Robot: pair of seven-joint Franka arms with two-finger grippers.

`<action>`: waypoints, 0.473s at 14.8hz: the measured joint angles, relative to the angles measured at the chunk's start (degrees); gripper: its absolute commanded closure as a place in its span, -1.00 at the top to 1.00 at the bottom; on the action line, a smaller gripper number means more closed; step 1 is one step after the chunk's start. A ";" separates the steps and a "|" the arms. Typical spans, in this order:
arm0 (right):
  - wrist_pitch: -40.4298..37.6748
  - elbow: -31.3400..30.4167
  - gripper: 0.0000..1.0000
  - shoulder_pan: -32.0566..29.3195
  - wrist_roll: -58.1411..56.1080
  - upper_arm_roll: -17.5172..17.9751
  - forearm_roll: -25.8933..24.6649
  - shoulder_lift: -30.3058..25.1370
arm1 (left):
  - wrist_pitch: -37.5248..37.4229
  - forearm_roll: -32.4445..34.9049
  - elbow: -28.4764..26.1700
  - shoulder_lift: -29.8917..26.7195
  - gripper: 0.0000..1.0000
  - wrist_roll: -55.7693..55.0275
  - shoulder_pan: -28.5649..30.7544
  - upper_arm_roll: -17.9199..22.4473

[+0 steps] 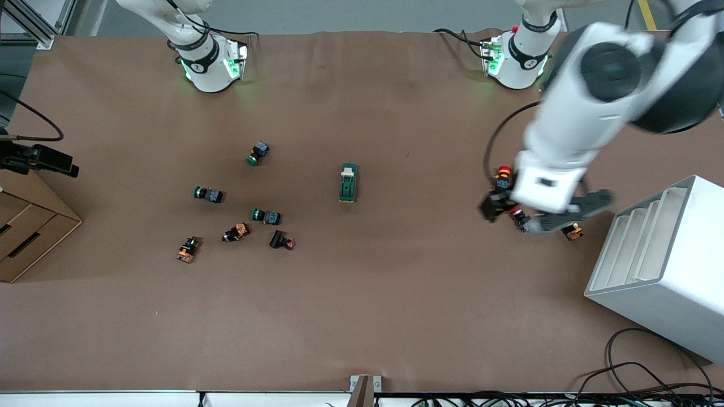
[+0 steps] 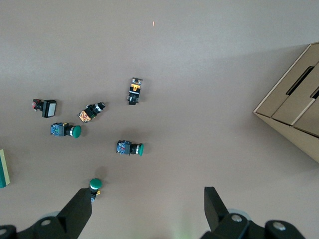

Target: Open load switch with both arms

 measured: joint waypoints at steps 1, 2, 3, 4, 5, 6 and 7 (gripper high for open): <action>0.00 0.11 1.00 0.02 -1.09 0.07 0.00 0.00 | -1.21 -2.13 -0.02 -1.94 1.00 4.40 0.08 3.03; 0.00 0.14 1.00 0.04 -1.79 0.20 0.01 0.00 | -2.60 -3.73 -0.07 -3.62 1.00 8.27 0.13 5.61; 0.00 0.15 1.00 0.06 -1.87 0.35 0.16 0.00 | -3.99 -4.94 -0.17 -5.08 1.00 11.85 0.10 7.97; 0.00 0.15 1.00 0.06 -1.88 0.49 0.40 0.00 | -5.17 -5.92 -0.30 -6.29 1.00 15.13 0.08 10.04; 0.00 0.18 1.00 0.09 -1.89 0.60 0.55 0.00 | -6.28 -6.94 -0.48 -7.38 1.00 18.54 0.05 12.00; -0.23 0.23 1.00 0.19 -1.89 0.66 0.66 0.00 | -6.89 -8.11 -0.85 -8.43 1.00 21.79 -0.02 13.88; -1.43 0.32 1.00 0.33 -1.51 0.72 0.73 -0.02 | -7.19 -9.48 -1.44 -9.58 1.00 25.48 -0.09 15.96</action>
